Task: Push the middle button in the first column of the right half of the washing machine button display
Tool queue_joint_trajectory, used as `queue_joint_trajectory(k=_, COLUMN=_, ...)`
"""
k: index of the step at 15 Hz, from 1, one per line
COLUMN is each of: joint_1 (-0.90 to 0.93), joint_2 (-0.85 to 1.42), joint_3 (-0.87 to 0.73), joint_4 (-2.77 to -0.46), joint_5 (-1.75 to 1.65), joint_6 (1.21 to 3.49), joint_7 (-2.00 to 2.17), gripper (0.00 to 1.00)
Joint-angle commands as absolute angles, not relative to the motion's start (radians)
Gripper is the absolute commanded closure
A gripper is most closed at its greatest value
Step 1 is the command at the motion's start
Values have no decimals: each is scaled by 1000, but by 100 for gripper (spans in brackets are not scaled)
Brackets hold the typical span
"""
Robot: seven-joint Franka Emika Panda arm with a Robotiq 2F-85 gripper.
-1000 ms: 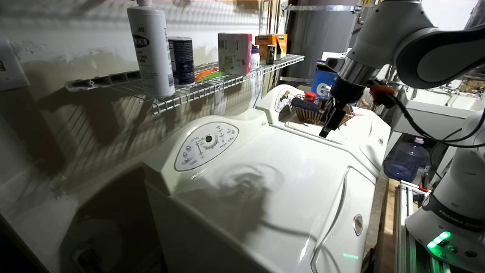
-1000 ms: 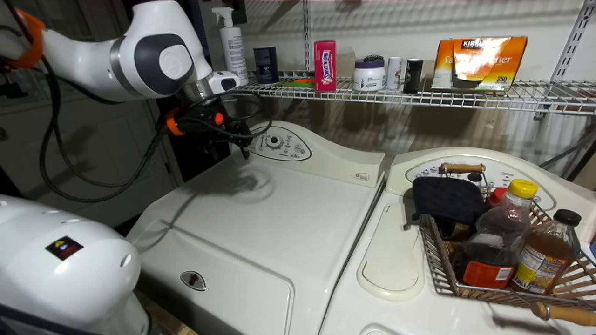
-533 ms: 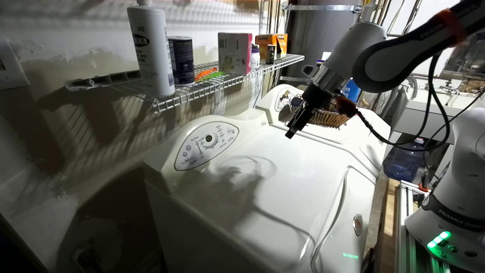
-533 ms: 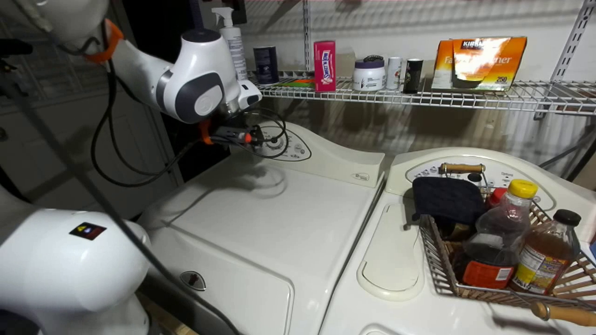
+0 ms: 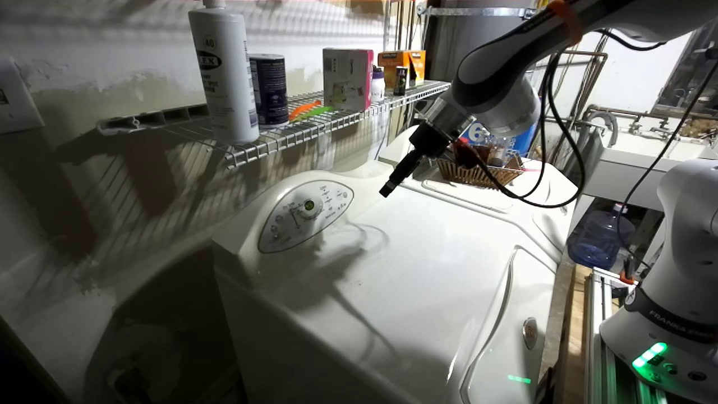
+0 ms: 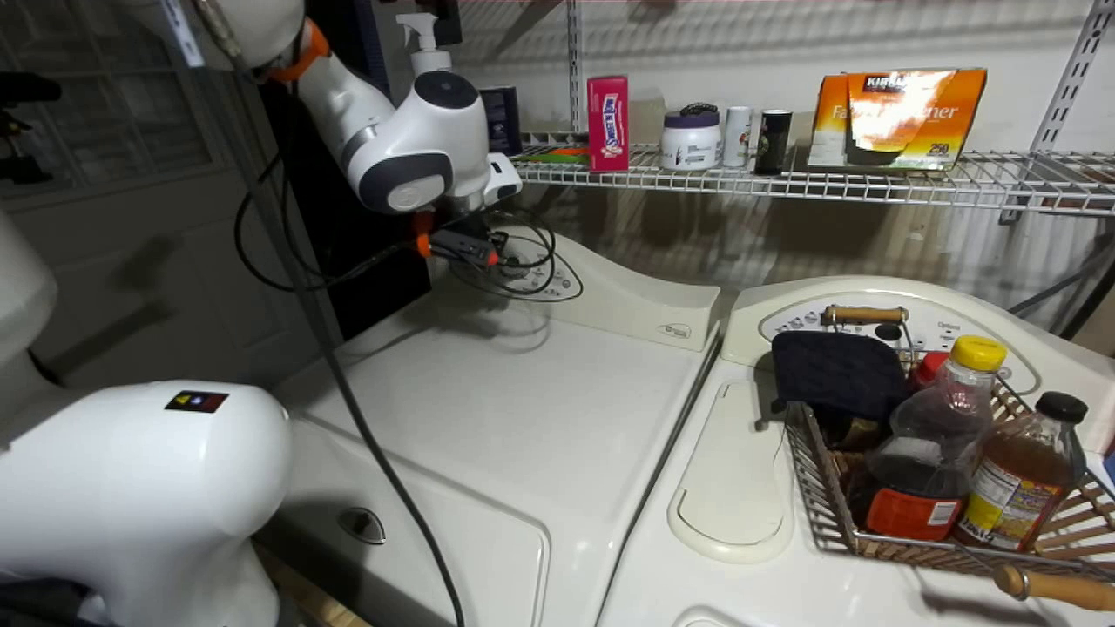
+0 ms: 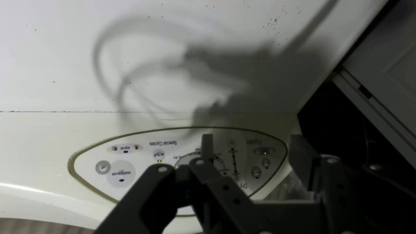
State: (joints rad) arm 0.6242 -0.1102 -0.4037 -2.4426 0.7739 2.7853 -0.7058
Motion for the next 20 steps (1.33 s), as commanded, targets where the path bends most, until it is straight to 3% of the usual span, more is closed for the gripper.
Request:
queue_joint_trajectory(k=1, joint_1=638, joint_2=16, joint_3=-456, joint_4=-2297, joint_5=994, joint_6=2729, joint_7=-869, gripper=66)
queue_joint_trajectory(k=6, joint_1=599, joint_2=160, joint_3=-451, joint_4=-2163, joint_5=1289, joint_6=2652, joint_7=-1077, gripper=99)
queue_joint_trajectory(k=20, joint_1=532, joint_2=463, joint_3=-437, joint_4=-1948, joint_5=1524, joint_6=2637, joint_7=-1147, gripper=100)
